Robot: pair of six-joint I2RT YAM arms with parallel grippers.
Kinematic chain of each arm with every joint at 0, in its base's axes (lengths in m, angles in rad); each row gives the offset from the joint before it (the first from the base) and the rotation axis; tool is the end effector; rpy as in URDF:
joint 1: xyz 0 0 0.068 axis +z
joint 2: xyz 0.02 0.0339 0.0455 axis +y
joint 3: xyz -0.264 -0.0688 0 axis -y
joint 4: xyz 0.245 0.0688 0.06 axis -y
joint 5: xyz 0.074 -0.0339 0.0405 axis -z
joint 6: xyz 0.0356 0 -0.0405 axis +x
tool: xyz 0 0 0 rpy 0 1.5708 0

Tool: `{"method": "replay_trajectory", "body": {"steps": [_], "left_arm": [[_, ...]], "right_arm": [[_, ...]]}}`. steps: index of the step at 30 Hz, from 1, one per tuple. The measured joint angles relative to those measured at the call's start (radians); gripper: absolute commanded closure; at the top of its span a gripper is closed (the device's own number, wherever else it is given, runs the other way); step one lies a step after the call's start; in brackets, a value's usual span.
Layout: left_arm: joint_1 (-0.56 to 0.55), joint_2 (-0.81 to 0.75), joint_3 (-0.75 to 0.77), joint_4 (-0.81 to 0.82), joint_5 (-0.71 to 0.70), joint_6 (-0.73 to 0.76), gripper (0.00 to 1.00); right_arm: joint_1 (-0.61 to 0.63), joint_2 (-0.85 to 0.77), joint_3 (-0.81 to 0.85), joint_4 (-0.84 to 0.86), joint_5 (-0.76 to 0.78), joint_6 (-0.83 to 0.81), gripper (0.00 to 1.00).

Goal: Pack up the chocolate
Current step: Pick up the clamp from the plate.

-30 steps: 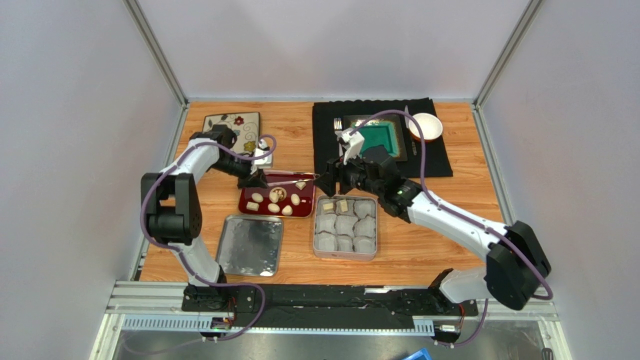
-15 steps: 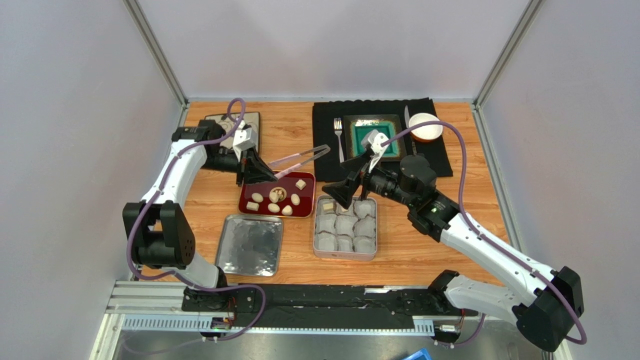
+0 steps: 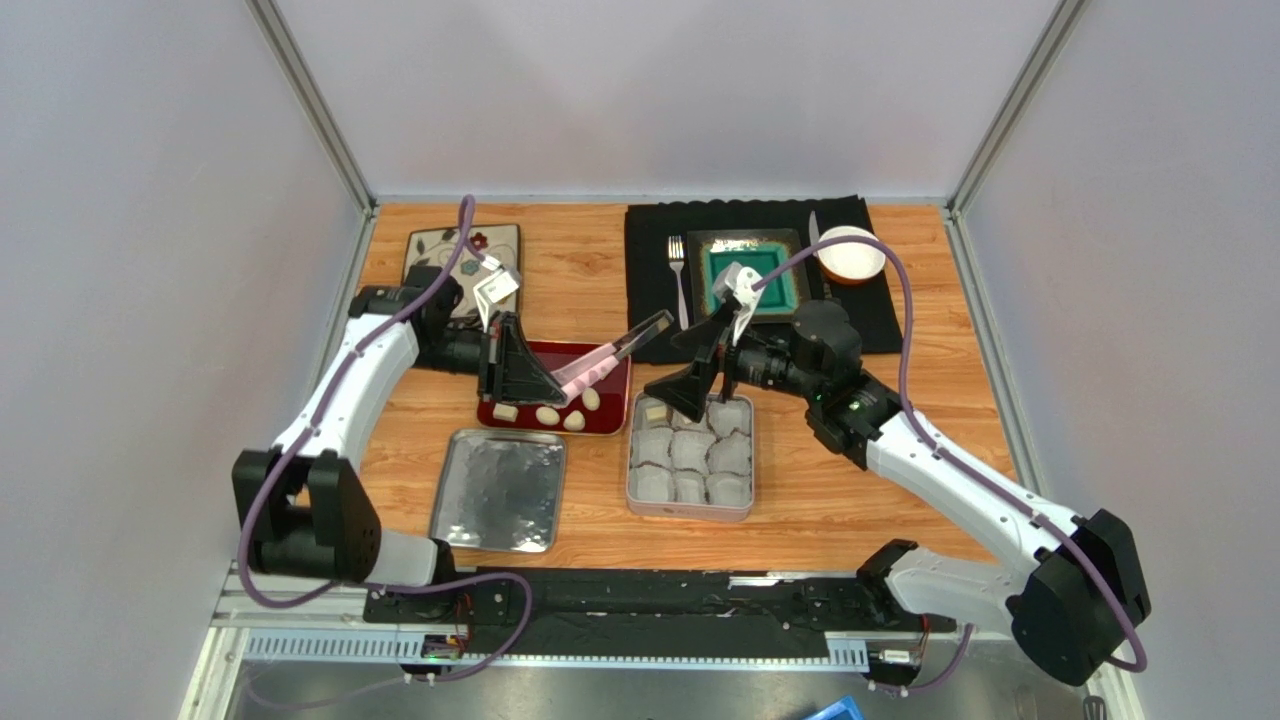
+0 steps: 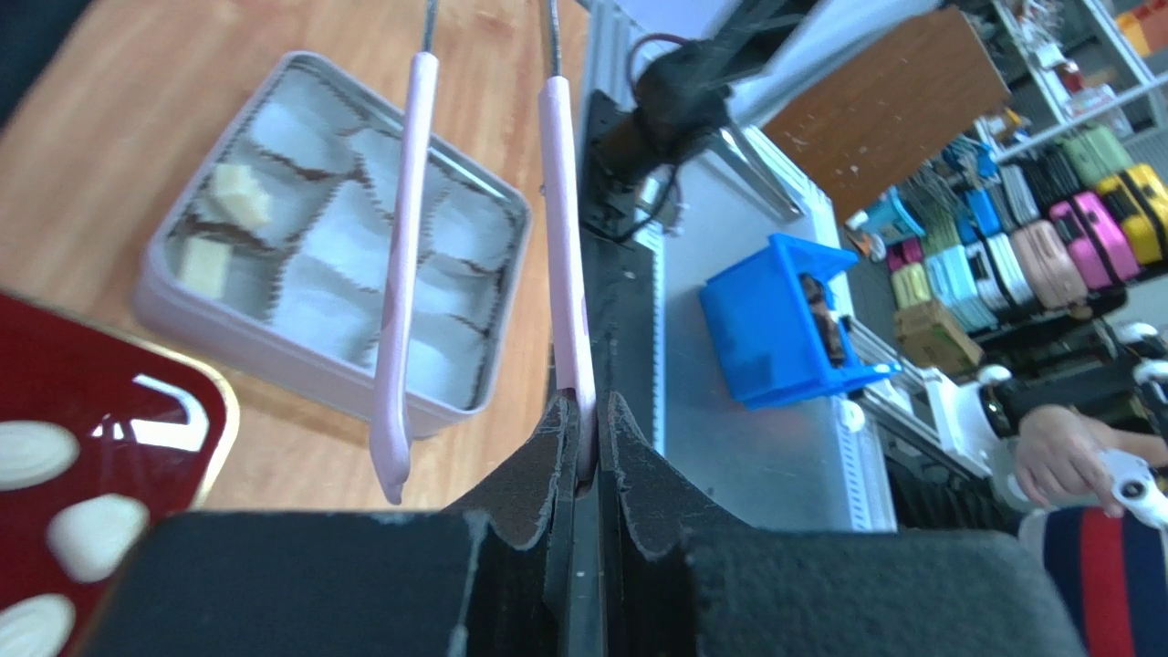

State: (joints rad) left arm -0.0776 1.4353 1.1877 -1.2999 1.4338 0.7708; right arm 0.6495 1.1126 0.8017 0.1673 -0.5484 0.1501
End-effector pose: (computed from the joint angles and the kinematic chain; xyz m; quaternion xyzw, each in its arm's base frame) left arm 0.2350 -0.0536 0.2944 0.3172 0.6838 -0.6150 0.2314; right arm 0.1944 0.1709 0.3175 -0.3516 0.6614 0.4338 0.5007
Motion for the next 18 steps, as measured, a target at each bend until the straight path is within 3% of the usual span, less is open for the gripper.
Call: {"method": "replay_trajectory", "body": {"steps": [4,10,18], "left_arm": [[-0.043,-0.148,-0.090,0.155,0.010,-0.212,1.00],[-0.060,-0.256,-0.163,0.356,0.025,-0.410,1.00],[-0.080,-0.260,-0.203,0.478,0.027,-0.513,1.00]], "right_arm": [[-0.058,0.014,0.011,-0.018,-0.106,-0.002,0.03],[-0.135,0.057,0.103,-0.056,-0.333,0.011,0.05],[-0.142,0.162,0.168,-0.059,-0.532,0.084,0.05]]}}
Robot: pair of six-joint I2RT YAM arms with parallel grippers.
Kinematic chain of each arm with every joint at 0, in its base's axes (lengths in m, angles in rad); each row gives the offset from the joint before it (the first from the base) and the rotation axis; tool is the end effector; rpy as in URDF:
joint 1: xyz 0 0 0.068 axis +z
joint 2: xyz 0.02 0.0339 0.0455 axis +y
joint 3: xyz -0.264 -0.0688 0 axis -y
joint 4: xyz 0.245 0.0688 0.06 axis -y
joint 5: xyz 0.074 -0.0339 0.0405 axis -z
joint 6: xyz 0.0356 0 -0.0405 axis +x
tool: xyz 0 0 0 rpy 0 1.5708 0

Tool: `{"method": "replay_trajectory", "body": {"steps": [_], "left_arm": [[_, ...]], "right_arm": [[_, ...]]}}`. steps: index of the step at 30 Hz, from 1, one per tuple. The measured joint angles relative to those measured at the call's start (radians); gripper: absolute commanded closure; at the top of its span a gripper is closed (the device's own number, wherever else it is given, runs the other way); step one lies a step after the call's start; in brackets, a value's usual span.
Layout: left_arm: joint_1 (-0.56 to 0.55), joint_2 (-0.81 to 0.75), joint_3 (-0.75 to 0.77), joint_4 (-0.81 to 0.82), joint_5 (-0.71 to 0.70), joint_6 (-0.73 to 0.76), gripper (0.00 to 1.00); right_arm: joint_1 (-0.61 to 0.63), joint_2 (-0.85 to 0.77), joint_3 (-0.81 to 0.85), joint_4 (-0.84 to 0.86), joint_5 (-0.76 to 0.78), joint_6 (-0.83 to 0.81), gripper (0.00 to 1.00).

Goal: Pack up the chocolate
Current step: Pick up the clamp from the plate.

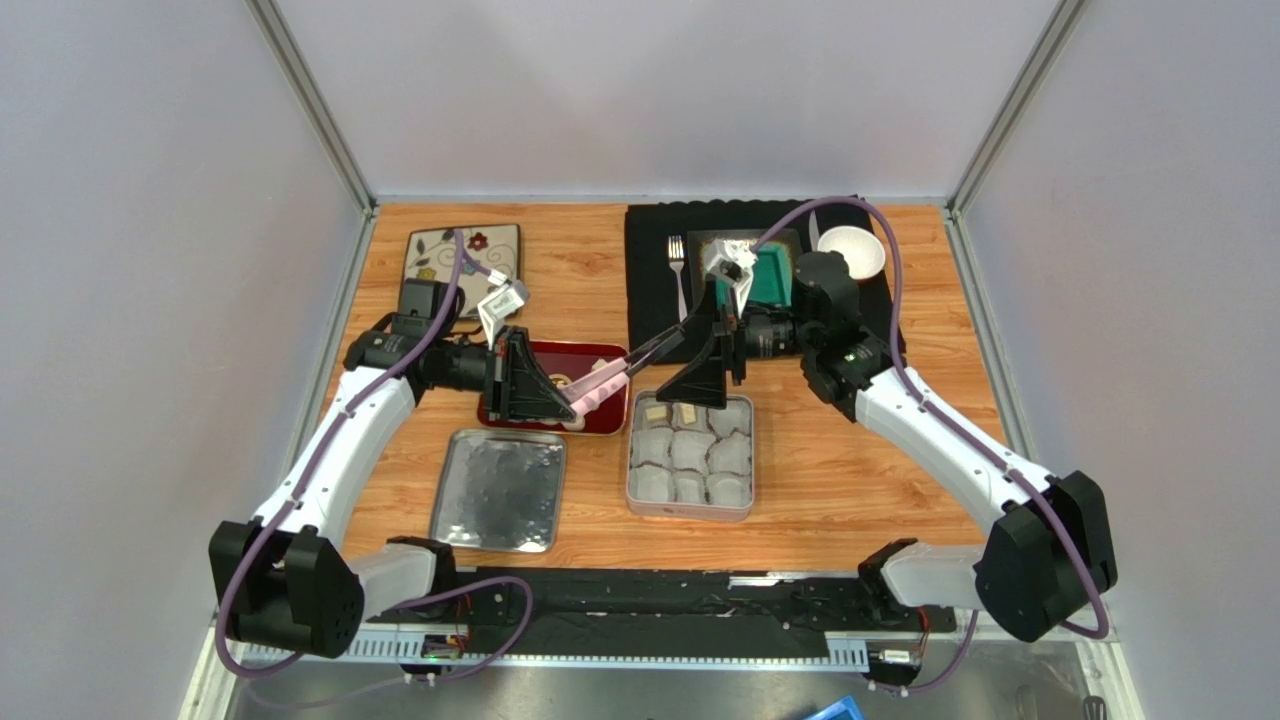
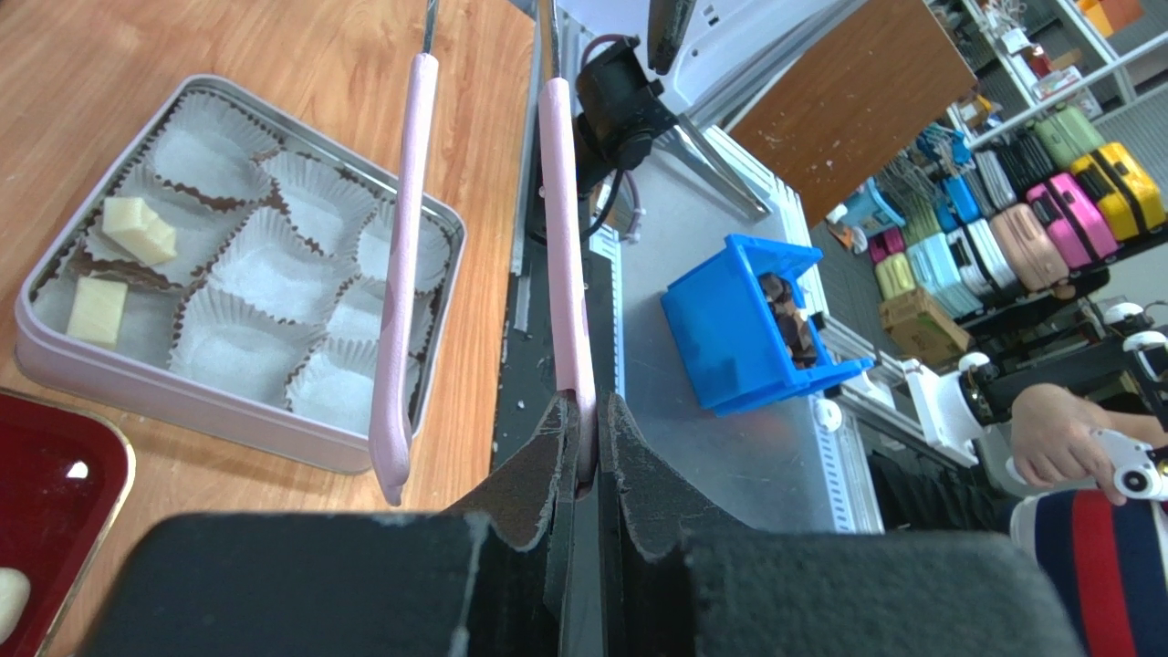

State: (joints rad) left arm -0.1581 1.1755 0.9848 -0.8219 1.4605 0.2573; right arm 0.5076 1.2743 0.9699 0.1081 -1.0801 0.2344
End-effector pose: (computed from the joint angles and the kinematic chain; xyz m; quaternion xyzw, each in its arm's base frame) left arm 0.2033 -0.0682 0.3035 0.3275 0.6629 -0.6303 0.2368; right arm 0.2326 0.1653 0.3321 -0.4134 0.6124 0.5677 0.3630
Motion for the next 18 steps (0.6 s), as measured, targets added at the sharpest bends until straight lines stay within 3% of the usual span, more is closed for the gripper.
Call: {"method": "replay_trajectory", "body": {"steps": [8,18], "left_arm": [[-0.024,0.000,-0.016,0.027,0.001,-0.017,1.00],[-0.034,0.000,-0.021,0.043,0.001,-0.019,1.00]], "right_arm": [[0.008,0.021,0.063,-0.029,-0.037,-0.008,0.12],[0.080,0.137,0.190,-0.198,-0.034,-0.111,0.25]]}}
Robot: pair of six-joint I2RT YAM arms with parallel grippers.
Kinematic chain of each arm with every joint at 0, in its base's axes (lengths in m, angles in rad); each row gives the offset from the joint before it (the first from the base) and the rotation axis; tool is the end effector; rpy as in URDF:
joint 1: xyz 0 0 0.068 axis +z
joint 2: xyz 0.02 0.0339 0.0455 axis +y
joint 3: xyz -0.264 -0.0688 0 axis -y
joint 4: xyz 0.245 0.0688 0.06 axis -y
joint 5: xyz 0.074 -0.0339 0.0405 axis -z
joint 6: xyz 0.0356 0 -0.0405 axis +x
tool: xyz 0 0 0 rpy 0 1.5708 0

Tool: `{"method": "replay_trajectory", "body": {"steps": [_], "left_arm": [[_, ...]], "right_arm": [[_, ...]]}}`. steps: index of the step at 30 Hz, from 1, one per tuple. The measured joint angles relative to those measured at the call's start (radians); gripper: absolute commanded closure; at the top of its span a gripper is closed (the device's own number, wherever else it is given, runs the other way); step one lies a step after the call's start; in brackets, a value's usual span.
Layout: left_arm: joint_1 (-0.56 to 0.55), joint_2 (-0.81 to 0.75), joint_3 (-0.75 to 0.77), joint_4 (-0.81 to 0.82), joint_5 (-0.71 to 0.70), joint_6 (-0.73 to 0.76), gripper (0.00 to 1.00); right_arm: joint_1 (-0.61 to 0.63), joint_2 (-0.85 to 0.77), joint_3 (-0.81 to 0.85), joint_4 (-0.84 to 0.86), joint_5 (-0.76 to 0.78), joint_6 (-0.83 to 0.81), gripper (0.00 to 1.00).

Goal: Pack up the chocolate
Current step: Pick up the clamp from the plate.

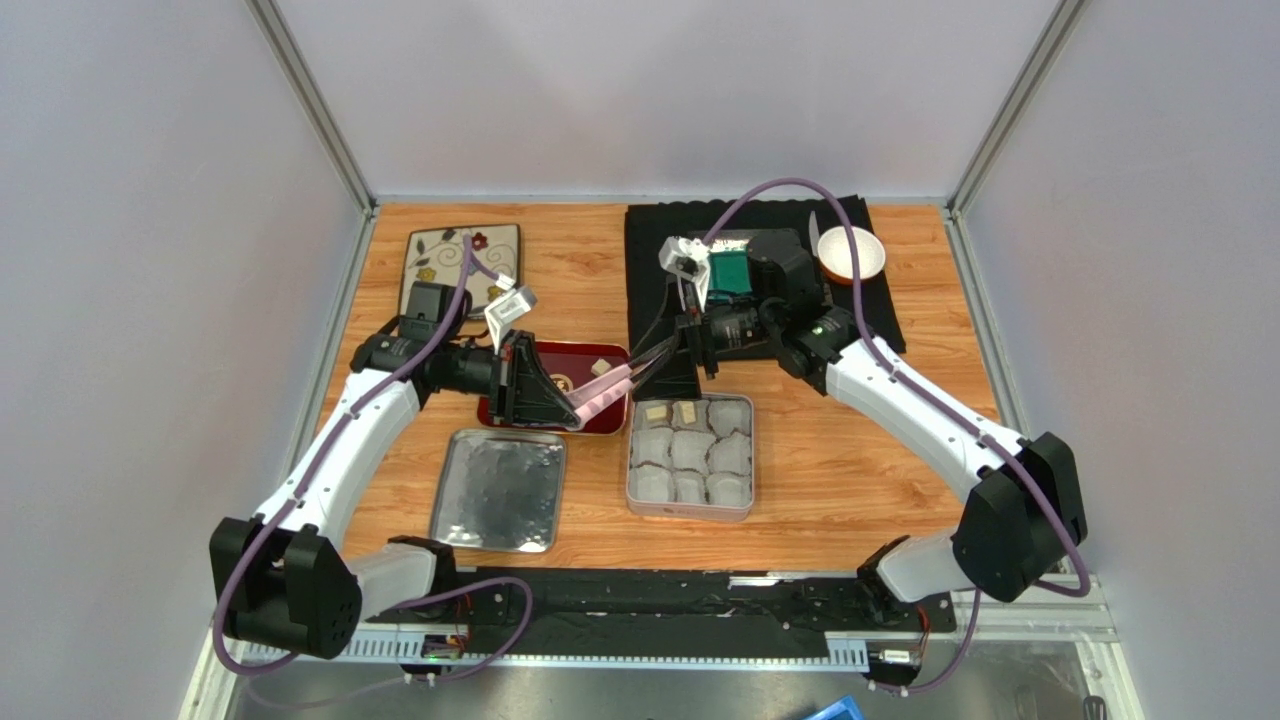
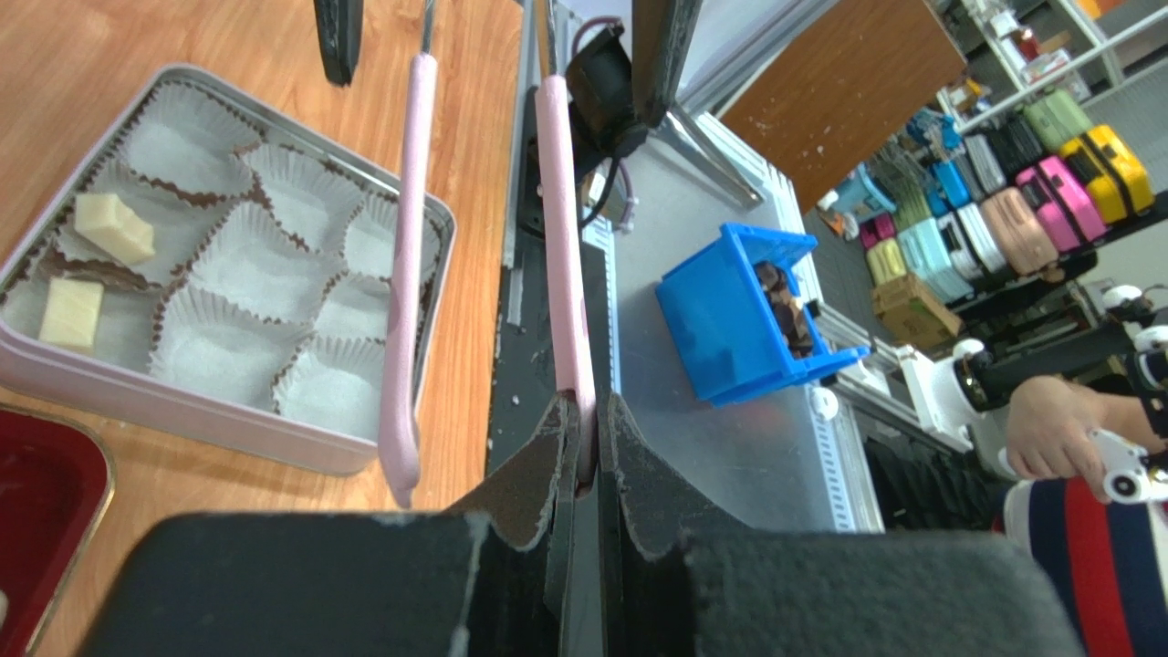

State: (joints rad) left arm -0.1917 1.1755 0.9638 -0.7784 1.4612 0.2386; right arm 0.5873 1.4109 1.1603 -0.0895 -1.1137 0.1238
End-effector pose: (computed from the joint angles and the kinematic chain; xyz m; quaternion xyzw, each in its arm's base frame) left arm 0.2026 -0.0754 0.2992 0.3390 0.6564 -0.6342 0.2282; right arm 0.2443 0.2010 0.3416 -0.4561 0.6046 0.5752 0.3092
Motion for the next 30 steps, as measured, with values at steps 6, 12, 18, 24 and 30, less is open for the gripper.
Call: {"method": "replay_trajectory", "body": {"steps": [6,12,18,24,30], "left_arm": [[-0.002,0.000,-0.027,0.026,0.000,-0.025,1.00],[-0.002,0.000,-0.030,0.047,0.000,-0.036,1.00],[-0.002,0.000,-0.034,0.060,0.000,-0.041,1.00],[-0.002,0.000,-0.043,0.068,0.002,-0.051,1.00],[-0.003,-0.002,-0.068,0.099,0.010,-0.074,1.00]], "right_arm": [[0.008,0.022,0.006,-0.055,0.005,-0.025,0.28],[0.008,0.022,0.017,-0.064,0.006,-0.028,0.35],[0.012,0.022,0.019,-0.055,0.011,-0.016,0.42],[0.018,0.022,0.019,-0.044,0.016,0.000,0.50],[0.027,0.021,0.019,-0.032,0.029,0.018,0.60]]}}
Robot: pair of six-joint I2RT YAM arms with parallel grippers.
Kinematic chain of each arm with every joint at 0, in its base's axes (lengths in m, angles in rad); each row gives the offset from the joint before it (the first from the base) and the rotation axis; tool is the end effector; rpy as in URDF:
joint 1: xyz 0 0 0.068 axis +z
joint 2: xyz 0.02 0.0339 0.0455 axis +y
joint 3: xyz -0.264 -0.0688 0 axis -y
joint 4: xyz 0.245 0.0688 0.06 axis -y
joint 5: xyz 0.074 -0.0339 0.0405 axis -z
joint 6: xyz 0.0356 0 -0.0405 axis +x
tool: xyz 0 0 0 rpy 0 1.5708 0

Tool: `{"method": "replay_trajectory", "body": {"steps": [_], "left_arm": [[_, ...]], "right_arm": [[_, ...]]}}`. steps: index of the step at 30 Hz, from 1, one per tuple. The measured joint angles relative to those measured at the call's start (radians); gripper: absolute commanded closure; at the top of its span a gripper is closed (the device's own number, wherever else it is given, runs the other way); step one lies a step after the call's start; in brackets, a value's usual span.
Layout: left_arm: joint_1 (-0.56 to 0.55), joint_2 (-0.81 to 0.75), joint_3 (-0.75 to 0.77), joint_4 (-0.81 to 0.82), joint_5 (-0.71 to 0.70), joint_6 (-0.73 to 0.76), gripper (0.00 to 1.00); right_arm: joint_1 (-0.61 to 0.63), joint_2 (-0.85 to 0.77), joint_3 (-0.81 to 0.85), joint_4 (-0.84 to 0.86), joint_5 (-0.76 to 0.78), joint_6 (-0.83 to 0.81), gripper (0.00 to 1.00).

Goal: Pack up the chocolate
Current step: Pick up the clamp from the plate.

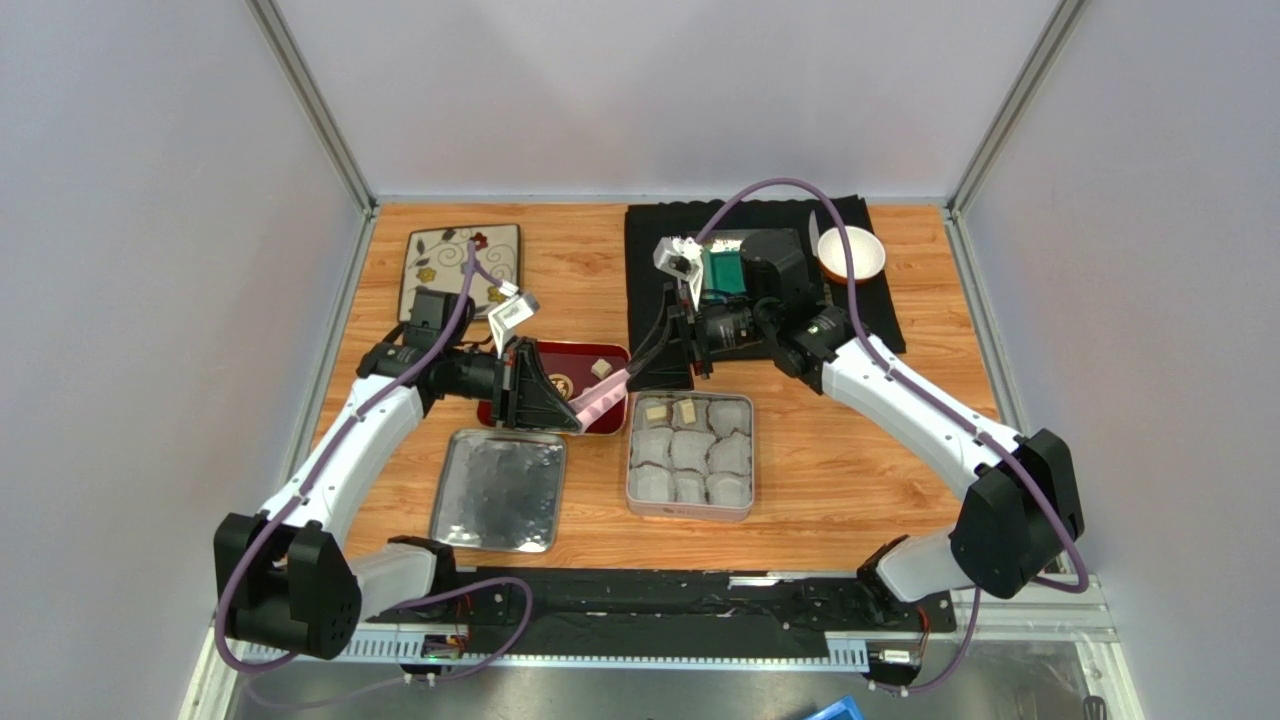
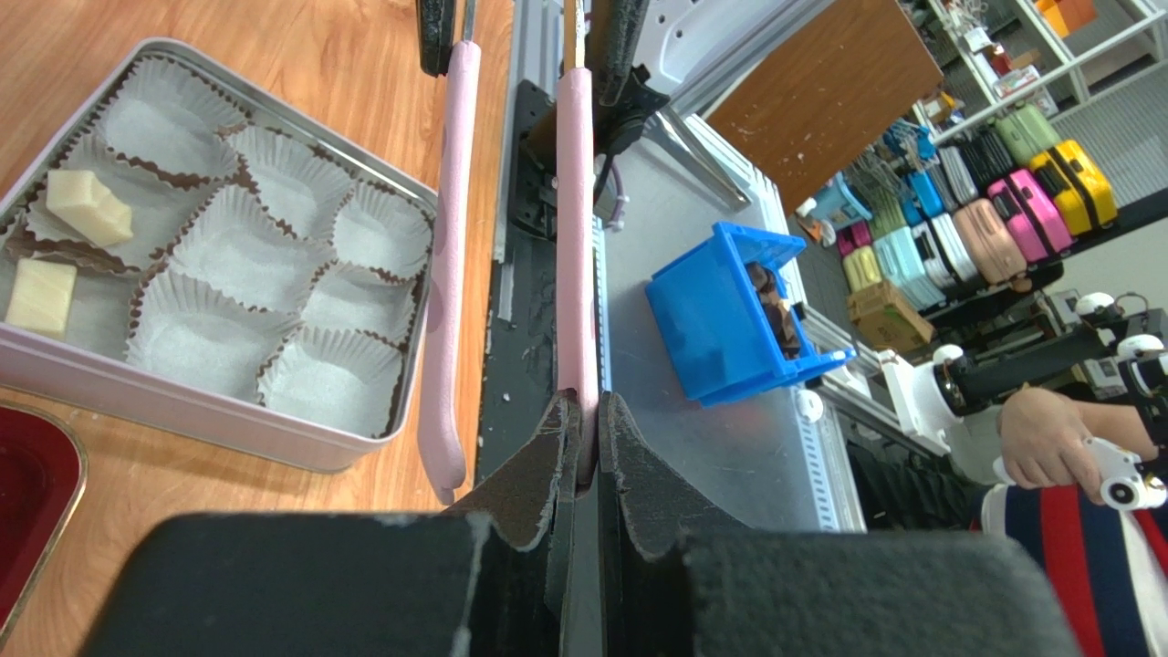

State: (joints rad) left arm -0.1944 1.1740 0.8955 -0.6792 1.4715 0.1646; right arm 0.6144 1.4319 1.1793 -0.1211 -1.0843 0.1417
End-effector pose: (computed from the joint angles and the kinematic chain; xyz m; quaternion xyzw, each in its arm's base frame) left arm 0.2038 -0.0762 0.2839 0.3255 0.6593 -0.6431 0.2142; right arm 0.2434 0.2102 0.3387 -0.4484 0.6199 0.5743 0.2912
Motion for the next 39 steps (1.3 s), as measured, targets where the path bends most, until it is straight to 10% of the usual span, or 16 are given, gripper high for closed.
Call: {"method": "replay_trajectory", "body": {"steps": [18,23,31,39], "left_arm": [[-0.001,-0.010,-0.008,0.084,0.013,-0.067,0.99],[-0.001,-0.017,-0.014,0.106,0.016,-0.087,0.87],[0.002,-0.026,-0.048,0.216,0.022,-0.192,0.39],[0.101,-0.027,-0.034,0.262,0.024,-0.235,0.34]], "right_arm": [[0.002,-0.027,0.000,-0.009,0.002,0.007,0.76],[0.003,-0.031,0.000,-0.010,0.002,0.007,0.78],[0.007,-0.031,0.000,-0.025,0.035,0.001,0.85],[0.006,-0.049,-0.004,-0.063,0.151,-0.013,1.00]]}}
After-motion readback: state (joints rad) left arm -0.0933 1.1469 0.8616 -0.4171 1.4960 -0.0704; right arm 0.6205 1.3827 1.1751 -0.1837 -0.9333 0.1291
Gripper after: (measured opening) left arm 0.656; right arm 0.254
